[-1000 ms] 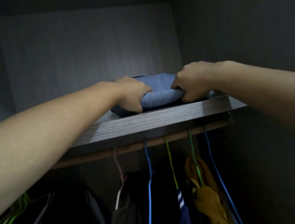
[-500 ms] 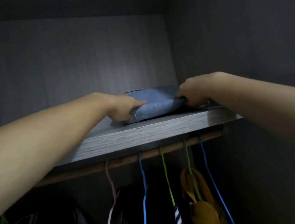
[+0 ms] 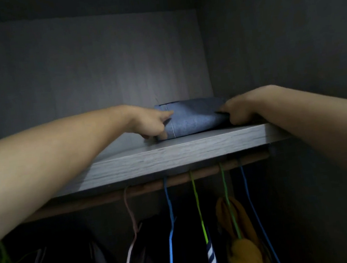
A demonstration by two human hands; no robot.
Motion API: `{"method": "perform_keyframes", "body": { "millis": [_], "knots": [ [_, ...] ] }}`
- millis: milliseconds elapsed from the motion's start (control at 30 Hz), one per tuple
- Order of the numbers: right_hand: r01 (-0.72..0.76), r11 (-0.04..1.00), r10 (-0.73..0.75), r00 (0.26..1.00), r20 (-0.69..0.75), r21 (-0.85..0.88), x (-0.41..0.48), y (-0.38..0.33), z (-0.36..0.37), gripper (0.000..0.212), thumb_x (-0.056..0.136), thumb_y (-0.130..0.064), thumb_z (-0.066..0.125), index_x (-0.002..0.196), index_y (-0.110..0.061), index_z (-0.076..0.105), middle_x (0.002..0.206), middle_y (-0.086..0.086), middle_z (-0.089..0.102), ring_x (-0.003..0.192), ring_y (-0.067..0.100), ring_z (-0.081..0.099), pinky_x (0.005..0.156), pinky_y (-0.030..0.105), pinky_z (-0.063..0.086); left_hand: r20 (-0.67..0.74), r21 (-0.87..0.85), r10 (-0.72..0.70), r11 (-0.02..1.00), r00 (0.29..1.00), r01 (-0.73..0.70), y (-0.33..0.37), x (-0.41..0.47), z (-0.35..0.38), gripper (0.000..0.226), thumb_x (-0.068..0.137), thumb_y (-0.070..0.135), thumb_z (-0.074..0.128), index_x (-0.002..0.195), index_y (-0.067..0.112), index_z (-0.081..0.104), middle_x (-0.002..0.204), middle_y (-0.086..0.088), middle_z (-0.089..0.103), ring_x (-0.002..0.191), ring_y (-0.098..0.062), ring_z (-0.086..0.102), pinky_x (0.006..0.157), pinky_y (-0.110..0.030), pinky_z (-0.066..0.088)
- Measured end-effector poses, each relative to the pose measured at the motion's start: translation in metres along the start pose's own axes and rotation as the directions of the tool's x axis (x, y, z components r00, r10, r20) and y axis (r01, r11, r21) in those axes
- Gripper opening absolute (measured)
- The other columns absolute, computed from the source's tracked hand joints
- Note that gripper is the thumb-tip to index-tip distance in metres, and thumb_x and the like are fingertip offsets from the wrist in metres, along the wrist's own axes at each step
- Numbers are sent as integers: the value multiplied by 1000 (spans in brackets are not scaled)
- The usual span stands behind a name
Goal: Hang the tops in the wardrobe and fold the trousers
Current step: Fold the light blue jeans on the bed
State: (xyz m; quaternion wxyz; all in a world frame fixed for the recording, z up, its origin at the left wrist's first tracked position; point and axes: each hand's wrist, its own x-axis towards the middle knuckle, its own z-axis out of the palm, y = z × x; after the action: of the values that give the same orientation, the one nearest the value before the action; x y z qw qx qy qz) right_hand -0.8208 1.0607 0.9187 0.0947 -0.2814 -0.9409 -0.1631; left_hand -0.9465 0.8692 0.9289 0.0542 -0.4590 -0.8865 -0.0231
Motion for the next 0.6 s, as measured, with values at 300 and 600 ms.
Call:
{"method": "perform_keyframes", "body": {
  "millis": [300,600],
  "knots": [
    [-18,999,38,798,-602,39,-78,-39,-28,64,98,-34,48,157,-24,23,165,18,5,146,41,23,112,53,29,-635,149,-1,981,773,124,-40,-100,-11,68,101,49,35,156,21,9,164,-12,0,151,-30,4,119,-49,15],
    [-70,990,-64,528,-847,-118,-214,-110,-8,59,101,-47,36,152,-16,34,162,22,20,145,41,29,115,54,29,-884,183,157,983,440,17,-61,-217,50,69,98,55,25,156,19,12,163,-18,-3,150,-35,0,118,-58,10]
  ]
}}
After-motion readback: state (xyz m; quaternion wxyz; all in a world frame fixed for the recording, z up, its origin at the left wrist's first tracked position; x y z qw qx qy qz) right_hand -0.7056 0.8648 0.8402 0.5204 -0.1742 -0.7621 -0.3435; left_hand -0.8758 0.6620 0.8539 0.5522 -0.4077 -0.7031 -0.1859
